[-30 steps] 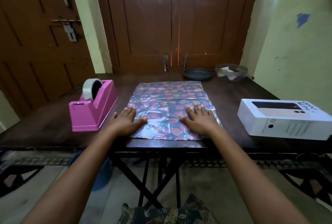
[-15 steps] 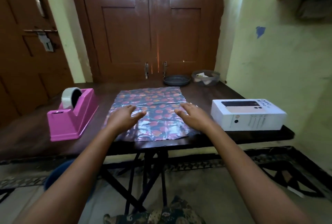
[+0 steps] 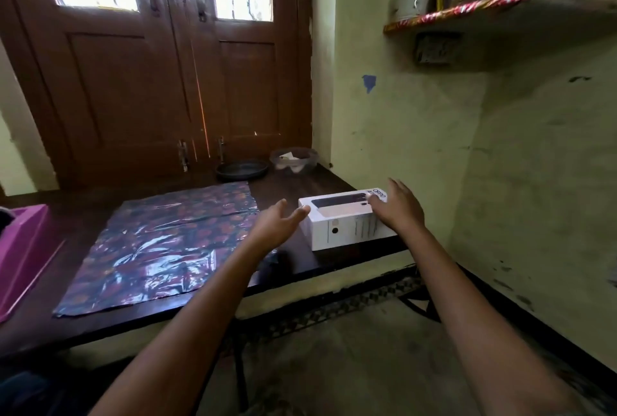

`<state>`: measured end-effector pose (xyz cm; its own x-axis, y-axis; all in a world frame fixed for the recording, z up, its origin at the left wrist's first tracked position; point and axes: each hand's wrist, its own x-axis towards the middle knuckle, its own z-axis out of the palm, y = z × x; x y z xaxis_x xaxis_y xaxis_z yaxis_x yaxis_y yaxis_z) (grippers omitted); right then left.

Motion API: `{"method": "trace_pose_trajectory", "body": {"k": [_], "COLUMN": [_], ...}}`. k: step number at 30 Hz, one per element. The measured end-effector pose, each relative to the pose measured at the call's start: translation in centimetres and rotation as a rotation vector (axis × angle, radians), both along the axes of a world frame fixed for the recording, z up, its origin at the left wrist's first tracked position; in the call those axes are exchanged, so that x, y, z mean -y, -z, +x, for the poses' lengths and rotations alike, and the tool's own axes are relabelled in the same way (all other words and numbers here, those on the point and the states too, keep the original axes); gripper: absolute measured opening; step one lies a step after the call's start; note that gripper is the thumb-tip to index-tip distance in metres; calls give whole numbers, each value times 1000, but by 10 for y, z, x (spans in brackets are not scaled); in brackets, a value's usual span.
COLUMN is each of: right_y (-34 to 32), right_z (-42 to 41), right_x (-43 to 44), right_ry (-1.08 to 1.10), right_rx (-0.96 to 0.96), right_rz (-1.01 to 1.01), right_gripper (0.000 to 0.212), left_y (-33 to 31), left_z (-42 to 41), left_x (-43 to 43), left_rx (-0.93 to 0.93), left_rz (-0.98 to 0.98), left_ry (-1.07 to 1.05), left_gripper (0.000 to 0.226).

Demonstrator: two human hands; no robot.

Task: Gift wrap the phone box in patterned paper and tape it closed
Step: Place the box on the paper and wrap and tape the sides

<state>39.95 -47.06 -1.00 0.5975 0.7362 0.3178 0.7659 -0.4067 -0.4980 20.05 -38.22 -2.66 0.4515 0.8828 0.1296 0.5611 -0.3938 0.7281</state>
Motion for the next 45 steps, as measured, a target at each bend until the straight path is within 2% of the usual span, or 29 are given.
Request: {"method": "trace_pose_trajectory", "body": {"k": [2,6,12,19,23,28,35,40,45], "right_y": [7,20,16,-6,-2,8,23,28,30], "right_z": [13,23,4,-78,-136,-183,-194,-199,-195], "right_x": [5,2,-14,-79,-121,-150,-169,-173,-173], "right_ry": [59,87,38,-235,-375,-445,-434,-415,-430], "right_rx": [-94,-241,-202,-197,-229,-251,-275,-281,-297], "right_rz": [2,15,101,192,183,165,94,98,92], "right_gripper": [61,47,38,35,35,33,31,31,30], "left_y": [3,11,9,-18,-23,-17,-2,15,10], "left_z": [12,26,12,-78,-140,-184,-200,-211,-209], "left_x": [4,7,0,-39,-67,-90,-108,-122,-124], "left_rx": [19,101,266,354,372,406,389,335,300], "left_rz": [-54,-174,-262,-171,-177,-210,-238,-256,-270], "left_ry": [-4,28,-47,-219,-348,-444,-459,-483,-434], "left_gripper": [73,55,52,37,34,32,22,42,37]}}
